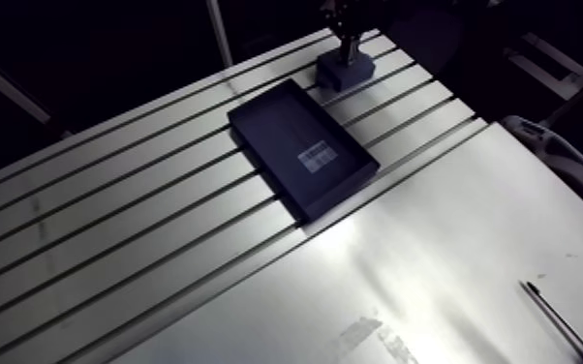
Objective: Pick up the bearing and press it into the housing until flush.
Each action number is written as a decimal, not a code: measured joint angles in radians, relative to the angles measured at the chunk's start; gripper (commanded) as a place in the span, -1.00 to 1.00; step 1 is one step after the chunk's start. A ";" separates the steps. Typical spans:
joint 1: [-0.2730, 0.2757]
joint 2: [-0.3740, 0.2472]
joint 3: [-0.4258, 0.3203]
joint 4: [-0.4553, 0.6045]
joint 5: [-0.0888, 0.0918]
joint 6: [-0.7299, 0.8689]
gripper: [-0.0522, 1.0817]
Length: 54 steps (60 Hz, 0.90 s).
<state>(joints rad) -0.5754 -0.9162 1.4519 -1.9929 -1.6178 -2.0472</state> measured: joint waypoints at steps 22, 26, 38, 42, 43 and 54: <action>0.001 0.000 0.000 0.000 0.000 0.000 0.99; 0.001 0.000 0.001 -0.001 0.000 0.000 0.99; 0.002 -0.001 0.003 -0.005 -0.001 0.000 0.99; 0.002 0.000 0.005 -0.009 -0.001 0.000 0.99; 0.002 0.000 0.006 -0.010 -0.001 -0.001 0.99; 0.003 0.000 0.009 -0.018 -0.001 -0.001 0.99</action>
<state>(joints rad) -0.5728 -0.9159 1.4605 -2.0110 -1.6191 -2.0485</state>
